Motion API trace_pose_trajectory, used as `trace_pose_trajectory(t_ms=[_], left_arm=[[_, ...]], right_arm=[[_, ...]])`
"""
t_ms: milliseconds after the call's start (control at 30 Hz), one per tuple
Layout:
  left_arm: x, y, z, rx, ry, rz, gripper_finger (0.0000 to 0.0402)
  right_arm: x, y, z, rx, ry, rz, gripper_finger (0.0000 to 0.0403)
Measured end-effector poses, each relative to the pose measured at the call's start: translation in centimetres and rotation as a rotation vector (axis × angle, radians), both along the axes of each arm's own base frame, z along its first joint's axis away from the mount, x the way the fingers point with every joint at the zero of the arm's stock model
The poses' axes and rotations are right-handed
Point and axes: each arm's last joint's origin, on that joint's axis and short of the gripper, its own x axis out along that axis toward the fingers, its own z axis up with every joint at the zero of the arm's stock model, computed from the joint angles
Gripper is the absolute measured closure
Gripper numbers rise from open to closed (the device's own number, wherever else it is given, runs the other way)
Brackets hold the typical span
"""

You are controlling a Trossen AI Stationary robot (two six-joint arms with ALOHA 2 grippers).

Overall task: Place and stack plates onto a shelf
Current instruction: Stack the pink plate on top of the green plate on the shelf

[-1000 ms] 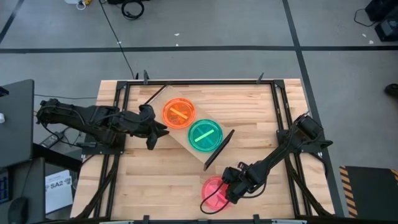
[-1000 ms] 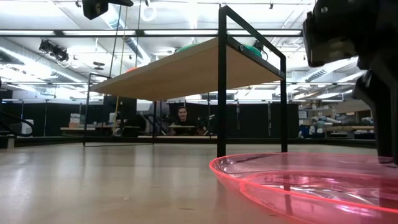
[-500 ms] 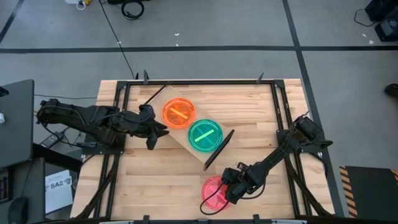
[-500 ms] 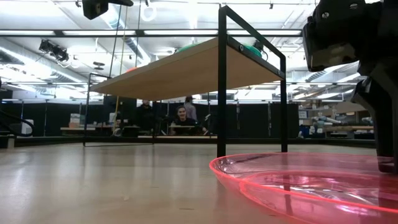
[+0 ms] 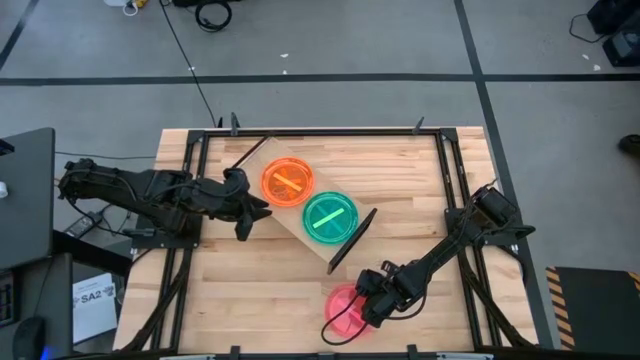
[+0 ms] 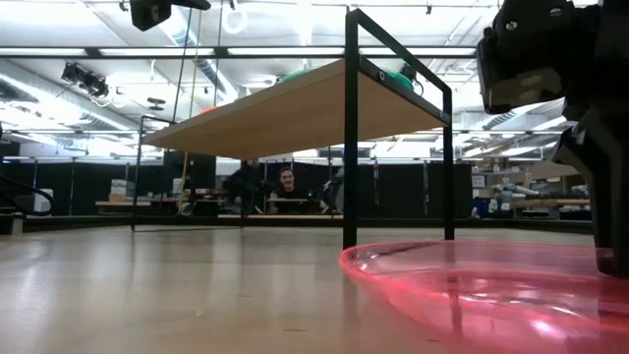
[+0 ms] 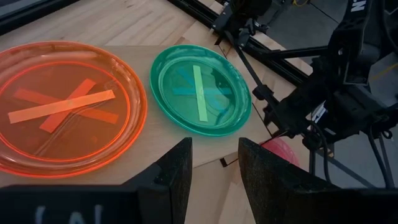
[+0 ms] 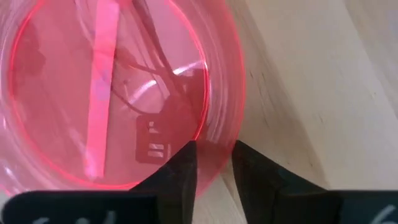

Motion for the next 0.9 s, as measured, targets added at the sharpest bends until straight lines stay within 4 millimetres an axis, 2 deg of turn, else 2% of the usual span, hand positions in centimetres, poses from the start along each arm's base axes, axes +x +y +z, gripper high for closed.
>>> trace_pose_trajectory(t_ms=[467, 900], left_arm=[[0.0, 0.01, 0.0, 0.0, 0.0, 0.0, 0.0264], [0.0, 0.0, 0.0, 0.0, 0.0, 0.0, 0.0264]], right_arm=[[0.02, 0.02, 0.06, 0.003, -0.002, 0.0, 0.039], [0.0, -0.06, 0.04, 0.031, 0.028, 0.003, 0.0395]])
